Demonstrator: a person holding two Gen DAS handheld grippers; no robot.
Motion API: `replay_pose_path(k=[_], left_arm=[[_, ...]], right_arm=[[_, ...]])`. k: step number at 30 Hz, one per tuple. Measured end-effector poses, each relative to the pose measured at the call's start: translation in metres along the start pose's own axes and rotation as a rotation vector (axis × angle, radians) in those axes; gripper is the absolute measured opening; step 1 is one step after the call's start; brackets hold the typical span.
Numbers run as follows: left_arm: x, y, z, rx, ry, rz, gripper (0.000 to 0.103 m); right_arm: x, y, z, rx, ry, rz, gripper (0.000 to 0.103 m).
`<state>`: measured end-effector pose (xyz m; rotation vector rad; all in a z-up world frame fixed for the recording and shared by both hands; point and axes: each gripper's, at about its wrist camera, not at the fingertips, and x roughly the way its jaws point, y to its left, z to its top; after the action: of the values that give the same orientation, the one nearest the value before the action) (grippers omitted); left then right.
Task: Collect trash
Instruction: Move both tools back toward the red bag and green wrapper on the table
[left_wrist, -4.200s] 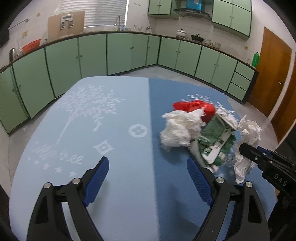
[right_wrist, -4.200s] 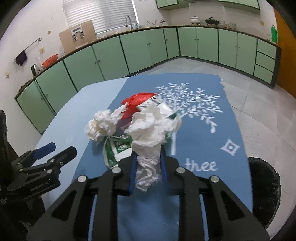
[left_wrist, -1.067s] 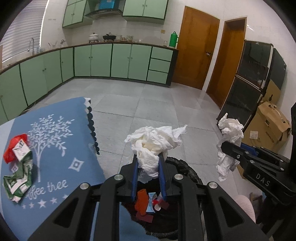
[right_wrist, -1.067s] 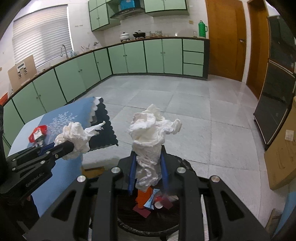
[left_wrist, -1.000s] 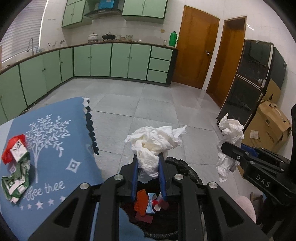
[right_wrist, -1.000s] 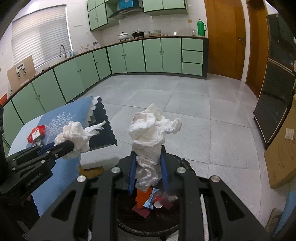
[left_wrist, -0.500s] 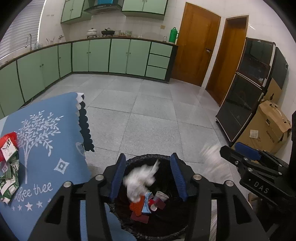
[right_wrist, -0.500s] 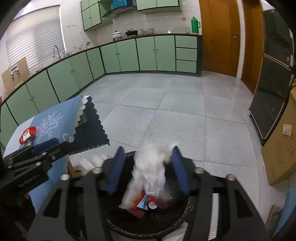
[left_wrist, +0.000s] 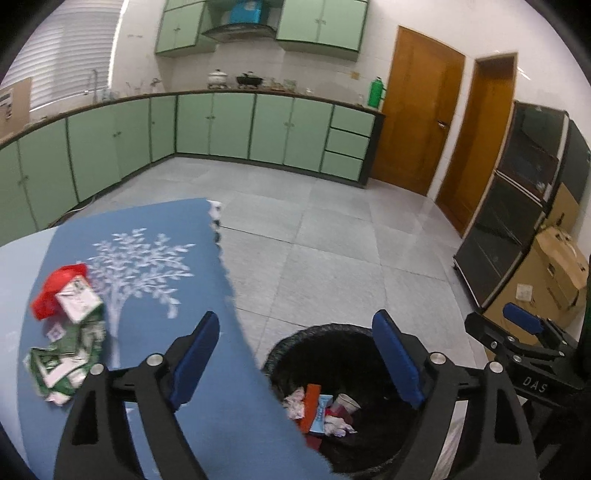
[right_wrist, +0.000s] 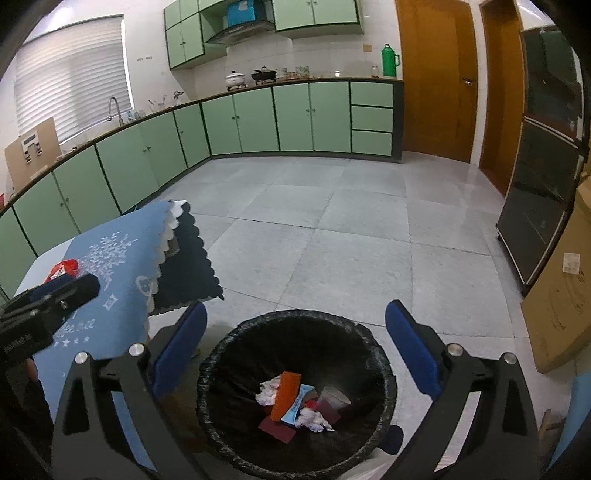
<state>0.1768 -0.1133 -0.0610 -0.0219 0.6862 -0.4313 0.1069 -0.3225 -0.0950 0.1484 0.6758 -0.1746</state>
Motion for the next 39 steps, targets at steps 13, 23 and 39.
replay_pose_path(k=[13,23,39], left_arm=[[-0.052,0.093,-0.011,-0.079,-0.059,0.202,0.085],[-0.081,0.166,-0.027,-0.164,-0.064,0.312,0.085],[-0.093,0.245,-0.048,-0.254,-0.037,0.438,0.085]], right_arm=[[0.004,0.093,0.01,-0.088,-0.012,0.148,0.095],[0.015,0.187,0.018,-0.193,-0.013,0.278,0.095],[0.05,0.285,0.017,-0.343,0.025,0.386,0.095]])
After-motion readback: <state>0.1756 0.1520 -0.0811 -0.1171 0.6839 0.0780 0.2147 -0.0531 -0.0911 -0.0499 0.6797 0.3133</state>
